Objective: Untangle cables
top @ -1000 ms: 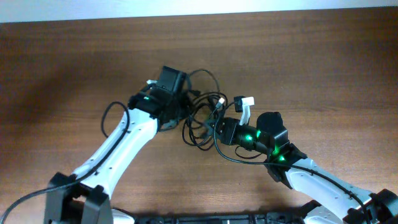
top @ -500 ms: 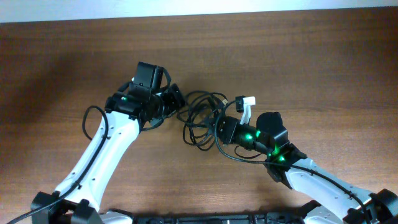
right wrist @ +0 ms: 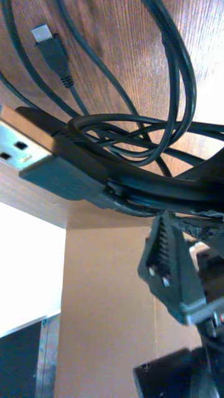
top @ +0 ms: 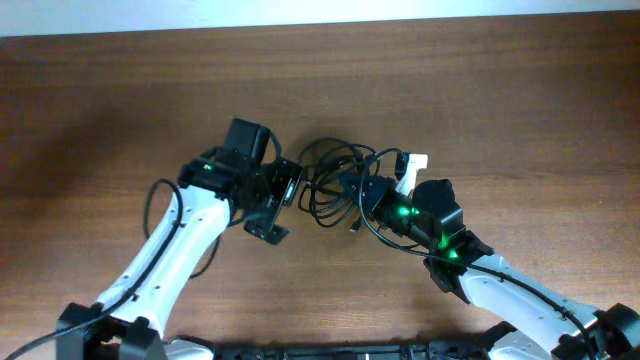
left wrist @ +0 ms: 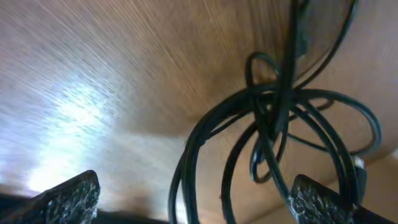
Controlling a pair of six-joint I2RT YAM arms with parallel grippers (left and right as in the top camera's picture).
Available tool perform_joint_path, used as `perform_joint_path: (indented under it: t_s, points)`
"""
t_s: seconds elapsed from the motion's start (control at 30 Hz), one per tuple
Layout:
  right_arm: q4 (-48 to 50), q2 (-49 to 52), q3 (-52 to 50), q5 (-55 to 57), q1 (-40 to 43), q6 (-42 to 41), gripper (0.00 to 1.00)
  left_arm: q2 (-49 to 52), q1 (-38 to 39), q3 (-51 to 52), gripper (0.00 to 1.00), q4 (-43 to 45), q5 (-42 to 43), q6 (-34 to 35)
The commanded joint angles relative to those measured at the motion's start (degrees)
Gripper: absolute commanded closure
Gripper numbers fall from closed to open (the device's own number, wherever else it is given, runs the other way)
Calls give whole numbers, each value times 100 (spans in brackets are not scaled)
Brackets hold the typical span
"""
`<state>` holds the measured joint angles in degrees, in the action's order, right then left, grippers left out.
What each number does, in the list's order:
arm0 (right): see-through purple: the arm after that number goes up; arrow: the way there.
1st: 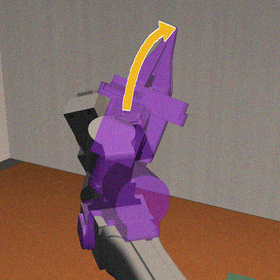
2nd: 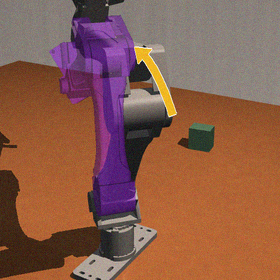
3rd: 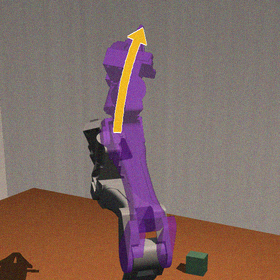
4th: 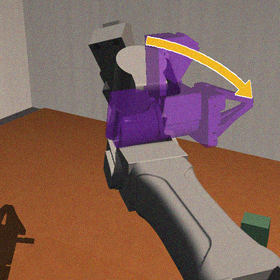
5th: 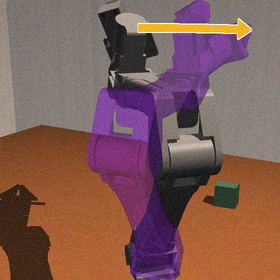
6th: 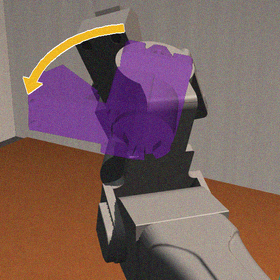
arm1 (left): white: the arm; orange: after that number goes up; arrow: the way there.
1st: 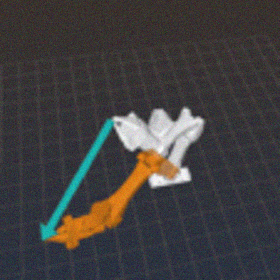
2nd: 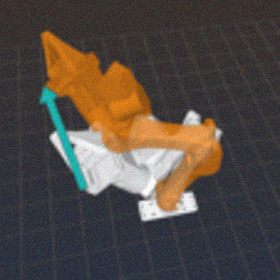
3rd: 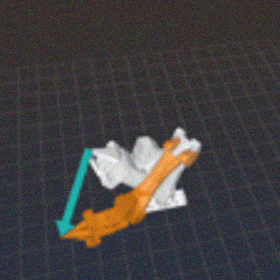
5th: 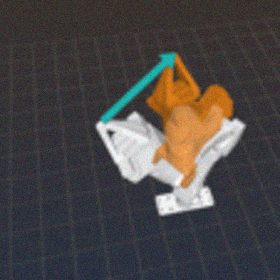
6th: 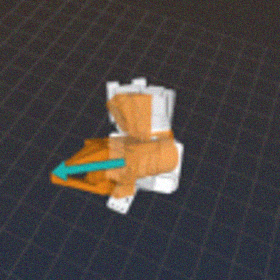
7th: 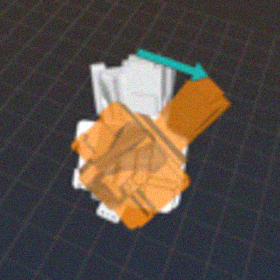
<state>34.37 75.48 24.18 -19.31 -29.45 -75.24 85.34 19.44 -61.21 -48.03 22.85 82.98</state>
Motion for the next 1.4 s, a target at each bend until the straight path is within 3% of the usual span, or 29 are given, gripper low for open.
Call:
perform_joint_path:
  t_s: [0.0,0.27,0.53,0.57,0.6,0.7,0.77,0.8,0.87,0.97,1.03,1.07,1.13,1.2,1.23,1.27,1.37]
  points:
    - [59,-17,37,31,-17,-26,96,-72,83,452,1,999,363,638]
    - [59,-17,37,31,-15,-26,96,-50,452,529,1,1246,433,758]
    - [59,-17,37,-35,-15,-26,96,654,839,531,1,1250,649,765]
    - [59,-17,37,-35,-15,-26,96,654,837,531,5,1283,651,866]
    - [59,-17,37,-35,-15,-26,96,654,837,531,17,1290,649,1043]
    - [57,-17,37,-35,-15,-26,96,654,824,531,64,1386,629,1215]
    - [57,-17,37,-37,-15,-26,96,654,826,531,89,1473,625,1211]
    - [57,-17,37,-37,-15,-24,96,654,826,531,96,1478,555,1191]
    - [33,-17,37,-37,-15,-24,94,654,826,531,100,1475,337,1047]
    - [-302,-17,37,-229,-13,610,74,647,538,529,100,1456,-76,-33]
    - [-474,-17,37,-396,87,796,50,623,144,529,100,1408,-11,-826]
    - [-481,-17,37,-654,291,793,47,621,-63,529,100,1331,42,-1200]
    - [-487,-17,37,-1137,658,793,40,614,-256,529,100,1191,50,-1394]
    - [-529,-17,37,-1722,1217,793,27,614,-568,529,100,1158,251,-1429]
    - [-529,-17,37,-1961,1410,791,8,614,-671,527,100,1193,367,-1429]
    - [-595,-17,37,-2201,1530,793,1,614,-793,525,100,1287,568,-1427]
    - [-1394,-17,37,-2319,1386,798,1,614,-890,522,100,1766,1093,-1311]
